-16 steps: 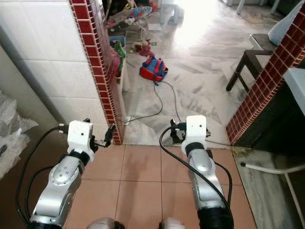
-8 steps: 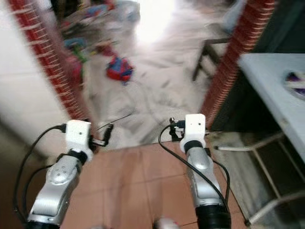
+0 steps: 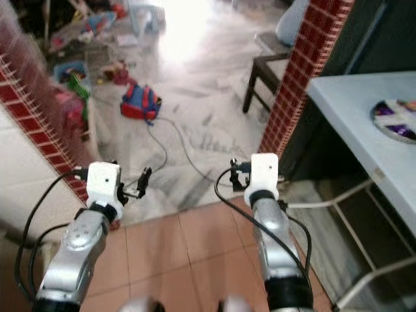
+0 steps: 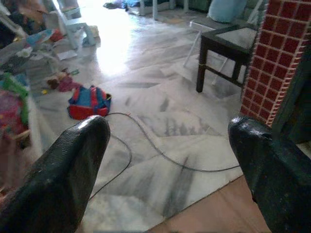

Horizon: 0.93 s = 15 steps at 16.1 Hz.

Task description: Restocking fridge

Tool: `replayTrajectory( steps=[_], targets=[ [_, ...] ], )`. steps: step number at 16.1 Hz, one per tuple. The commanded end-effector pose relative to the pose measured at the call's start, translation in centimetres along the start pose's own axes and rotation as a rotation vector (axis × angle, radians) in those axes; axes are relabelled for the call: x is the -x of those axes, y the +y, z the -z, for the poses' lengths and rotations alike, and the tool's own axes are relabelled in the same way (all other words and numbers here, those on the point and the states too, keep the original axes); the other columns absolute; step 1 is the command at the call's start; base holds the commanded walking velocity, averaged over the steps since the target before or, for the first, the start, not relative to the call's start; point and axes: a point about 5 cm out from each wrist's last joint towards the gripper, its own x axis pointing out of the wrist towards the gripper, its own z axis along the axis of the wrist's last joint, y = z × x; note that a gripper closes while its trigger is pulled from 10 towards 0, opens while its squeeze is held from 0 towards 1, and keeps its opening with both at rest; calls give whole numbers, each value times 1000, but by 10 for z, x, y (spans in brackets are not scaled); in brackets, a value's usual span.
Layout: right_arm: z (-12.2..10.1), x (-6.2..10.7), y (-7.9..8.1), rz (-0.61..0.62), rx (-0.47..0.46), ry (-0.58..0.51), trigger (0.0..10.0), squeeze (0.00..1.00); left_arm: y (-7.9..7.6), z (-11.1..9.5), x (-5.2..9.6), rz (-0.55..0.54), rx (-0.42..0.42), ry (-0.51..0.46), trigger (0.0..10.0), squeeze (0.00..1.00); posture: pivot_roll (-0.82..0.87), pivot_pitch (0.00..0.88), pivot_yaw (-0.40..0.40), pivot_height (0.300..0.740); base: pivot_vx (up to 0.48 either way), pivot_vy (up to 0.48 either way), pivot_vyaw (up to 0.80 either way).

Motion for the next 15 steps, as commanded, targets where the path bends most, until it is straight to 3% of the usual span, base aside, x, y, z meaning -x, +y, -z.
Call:
replayTrajectory(
  steps=[1, 7, 13, 15],
  targets=[
    [-1, 1, -10, 39, 10, -4, 10000, 0, -6, -1, -1, 19, 6, -5, 10000, 0, -12, 26, 17, 740, 390, 0, 0],
    [0, 0, -11, 46, 9, -1, 10000, 0, -7, -2, -2, -4, -13, -17, 10000, 0, -10, 25, 18, 740, 59, 0, 0],
    [2, 1, -11, 47, 11, 10, 10000, 0, -7, -1, -2, -2, 14, -2, 10000, 0, -9, 23, 14, 740, 0, 0, -800],
    [1, 0, -10, 41, 12, 8, 10000, 0, -8, -1, -2, 0, 19, -2, 10000, 0, -7, 21, 12, 740, 0, 366, -800]
  ],
)
